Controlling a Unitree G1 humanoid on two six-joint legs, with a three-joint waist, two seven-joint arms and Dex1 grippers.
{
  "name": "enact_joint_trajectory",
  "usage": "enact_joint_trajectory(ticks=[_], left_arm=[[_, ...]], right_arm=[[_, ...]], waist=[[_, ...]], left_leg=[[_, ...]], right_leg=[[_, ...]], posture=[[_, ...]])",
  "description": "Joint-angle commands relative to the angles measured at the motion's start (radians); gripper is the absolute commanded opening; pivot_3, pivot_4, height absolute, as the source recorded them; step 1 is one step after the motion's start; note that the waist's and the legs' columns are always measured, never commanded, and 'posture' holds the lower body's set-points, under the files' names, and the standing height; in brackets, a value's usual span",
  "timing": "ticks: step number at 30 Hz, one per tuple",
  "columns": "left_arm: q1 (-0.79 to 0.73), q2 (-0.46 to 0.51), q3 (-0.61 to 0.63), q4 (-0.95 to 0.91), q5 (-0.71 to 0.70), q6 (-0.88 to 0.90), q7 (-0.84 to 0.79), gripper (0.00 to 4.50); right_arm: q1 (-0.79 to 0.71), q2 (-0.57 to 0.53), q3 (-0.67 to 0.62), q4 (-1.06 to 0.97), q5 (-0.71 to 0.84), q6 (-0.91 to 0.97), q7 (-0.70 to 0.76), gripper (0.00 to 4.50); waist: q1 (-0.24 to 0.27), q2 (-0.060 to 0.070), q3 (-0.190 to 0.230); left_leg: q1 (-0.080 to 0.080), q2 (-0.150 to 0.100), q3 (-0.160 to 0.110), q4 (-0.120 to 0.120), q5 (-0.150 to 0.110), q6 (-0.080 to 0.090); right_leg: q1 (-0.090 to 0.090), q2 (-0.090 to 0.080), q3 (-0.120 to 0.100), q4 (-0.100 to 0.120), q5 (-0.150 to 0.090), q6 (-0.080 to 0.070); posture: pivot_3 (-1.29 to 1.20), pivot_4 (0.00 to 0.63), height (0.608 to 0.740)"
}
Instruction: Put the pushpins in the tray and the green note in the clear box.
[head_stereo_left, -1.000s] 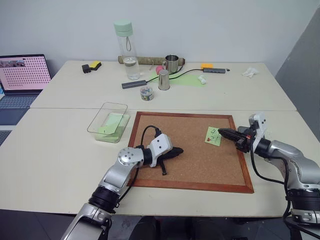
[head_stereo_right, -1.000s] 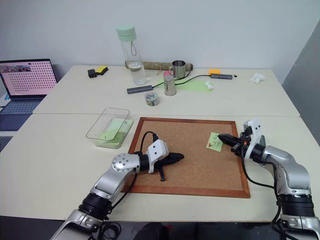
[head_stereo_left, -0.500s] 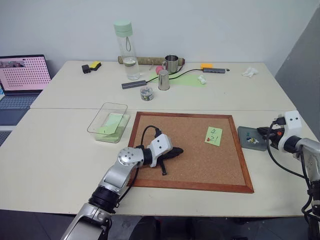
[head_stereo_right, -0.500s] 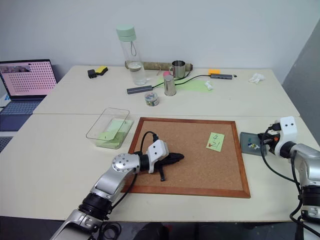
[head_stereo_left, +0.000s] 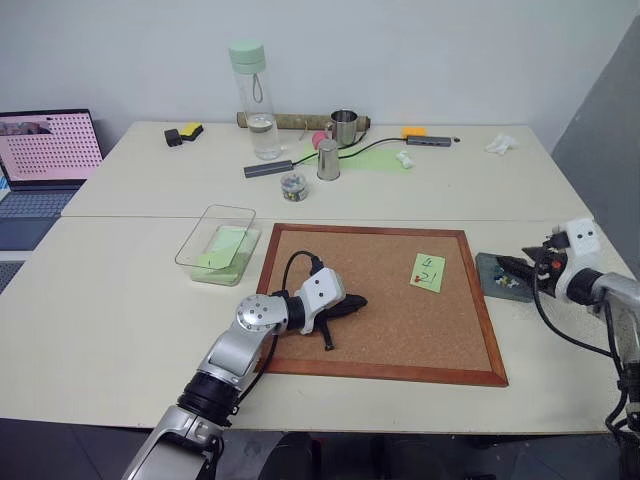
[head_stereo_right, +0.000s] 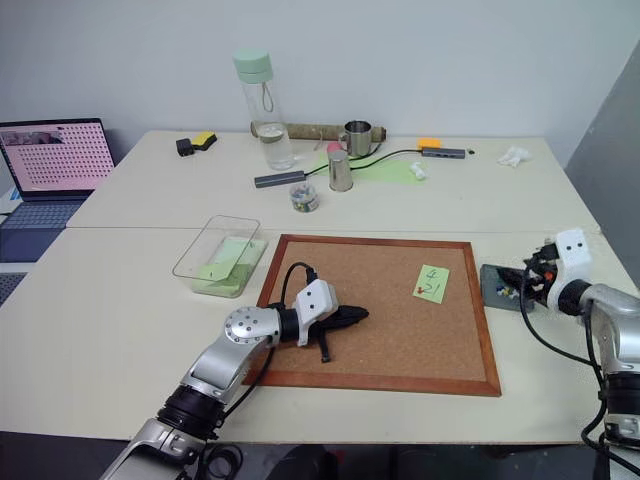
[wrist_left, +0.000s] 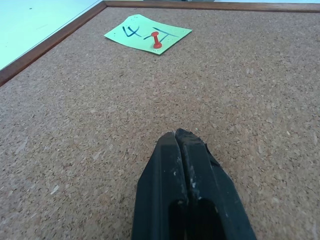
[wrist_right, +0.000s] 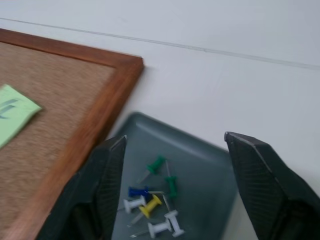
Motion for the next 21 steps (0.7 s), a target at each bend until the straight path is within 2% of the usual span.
enact_joint_trajectory(ticks=[1,4,8,16,21], left_arm=[[0.026,0.011,-0.037,0.04,0.035,0.016,-0.015,0.0],[0.023,0.009,-0.041,0.039,0.035,0.017,-0.016,0.0],[0.017,0.005,-0.044,0.04,0.035,0.018,-0.016,0.0],[0.031,0.012,-0.043,0.019,0.033,0.027,-0.012,0.0],[0.037,0.015,-0.044,0.011,0.032,0.031,-0.012,0.0]], right_arm=[[0.025,-0.003,0.096,-0.199,0.0,-0.076,0.095,3.49],[0.014,0.055,0.185,-0.236,-0.03,-0.107,0.084,3.49],[-0.026,0.124,0.259,-0.178,-0.074,-0.138,0.073,3.49],[-0.067,0.193,0.272,-0.017,-0.089,-0.197,0.085,3.49],[-0.072,0.199,0.259,0.035,-0.085,-0.213,0.094,2.6]], waist=[[-0.001,0.0,0.0],[-0.001,-0.001,0.0],[-0.001,-0.002,0.0],[-0.001,-0.002,0.0],[-0.002,-0.002,0.0]], left_leg=[[0.0,0.0,0.0,0.0,0.0,0.0],[0.003,0.0,-0.001,0.0,0.0,0.0],[0.006,0.0,-0.001,-0.001,0.0,0.0],[0.008,0.0,-0.002,-0.001,0.0,0.0],[0.01,0.0,-0.002,-0.002,0.0,0.0]], right_leg=[[0.0,0.0,0.0,0.0,0.0,0.0],[0.004,0.0,-0.001,-0.001,0.0,0.0],[0.007,0.0,-0.001,-0.002,-0.001,0.001],[0.009,0.0,-0.001,-0.003,-0.001,0.001],[0.011,0.0,-0.001,-0.004,-0.001,0.001]], posture=[[0.0,0.15,0.74],[0.0,0.15,0.74],[0.0,0.15,0.74],[0.0,0.15,0.74],[0.0,0.15,0.74]])
